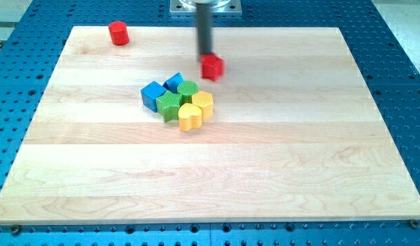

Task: Move the red star to the bottom right of the board

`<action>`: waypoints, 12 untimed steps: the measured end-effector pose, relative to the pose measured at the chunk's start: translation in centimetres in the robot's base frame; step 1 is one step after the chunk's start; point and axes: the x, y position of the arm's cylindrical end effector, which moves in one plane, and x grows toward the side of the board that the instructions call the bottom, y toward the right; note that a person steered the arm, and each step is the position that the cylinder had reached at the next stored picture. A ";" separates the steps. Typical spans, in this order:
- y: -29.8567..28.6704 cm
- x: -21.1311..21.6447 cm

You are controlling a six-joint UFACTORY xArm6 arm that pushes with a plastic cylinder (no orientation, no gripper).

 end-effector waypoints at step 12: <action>4.8 17.8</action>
